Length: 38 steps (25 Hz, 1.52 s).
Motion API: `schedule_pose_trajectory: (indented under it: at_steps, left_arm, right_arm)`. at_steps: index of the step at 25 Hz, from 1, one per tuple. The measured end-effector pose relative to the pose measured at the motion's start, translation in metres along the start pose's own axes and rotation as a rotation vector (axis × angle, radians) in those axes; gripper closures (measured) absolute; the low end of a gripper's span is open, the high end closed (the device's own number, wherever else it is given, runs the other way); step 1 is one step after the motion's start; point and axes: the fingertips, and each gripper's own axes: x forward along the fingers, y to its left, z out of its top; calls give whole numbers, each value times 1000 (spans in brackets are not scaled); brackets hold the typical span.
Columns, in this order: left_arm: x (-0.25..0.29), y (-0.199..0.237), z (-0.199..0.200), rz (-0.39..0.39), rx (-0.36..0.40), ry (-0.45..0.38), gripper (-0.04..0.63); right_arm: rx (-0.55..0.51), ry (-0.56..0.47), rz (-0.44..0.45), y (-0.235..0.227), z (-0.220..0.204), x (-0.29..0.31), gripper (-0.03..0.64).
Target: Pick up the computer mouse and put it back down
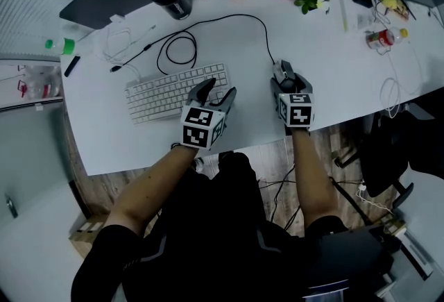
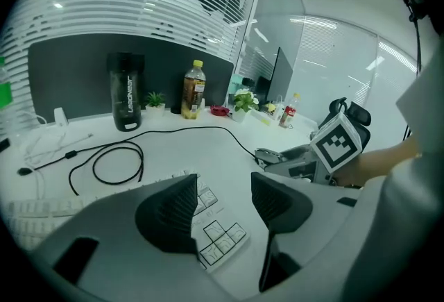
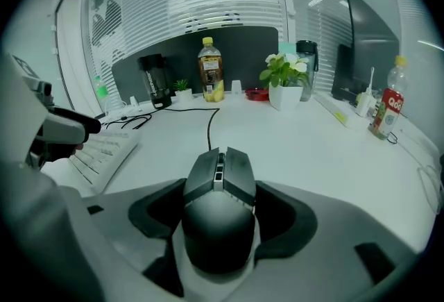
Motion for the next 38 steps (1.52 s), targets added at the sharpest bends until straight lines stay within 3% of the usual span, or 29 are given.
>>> schedule_pose_trajectory:
  at_steps: [11, 19, 25, 29, 35, 38]
  left_arm:
    - [-38, 15, 11, 37, -3, -59, 336]
    - [-117, 52, 35, 60, -19, -184, 336]
    - [-190, 80, 57, 151, 38, -299, 336]
    - [-243, 93, 72, 144, 41, -379, 336]
    - [-318, 106, 100, 142, 161, -459, 336]
    - [-357, 117, 112, 135, 141, -518, 336]
  right_arm:
    - [-14, -29, 19, 4, 14, -8, 280]
    - [-52, -97, -21, 23, 62, -57, 272]
    - [-78, -243, 46, 84, 129, -112, 299]
    - [-83, -329, 90, 130, 166, -151, 304]
    - [-140, -457, 131, 208, 217, -207, 313]
    - [-130, -517, 171, 249, 237, -233, 326]
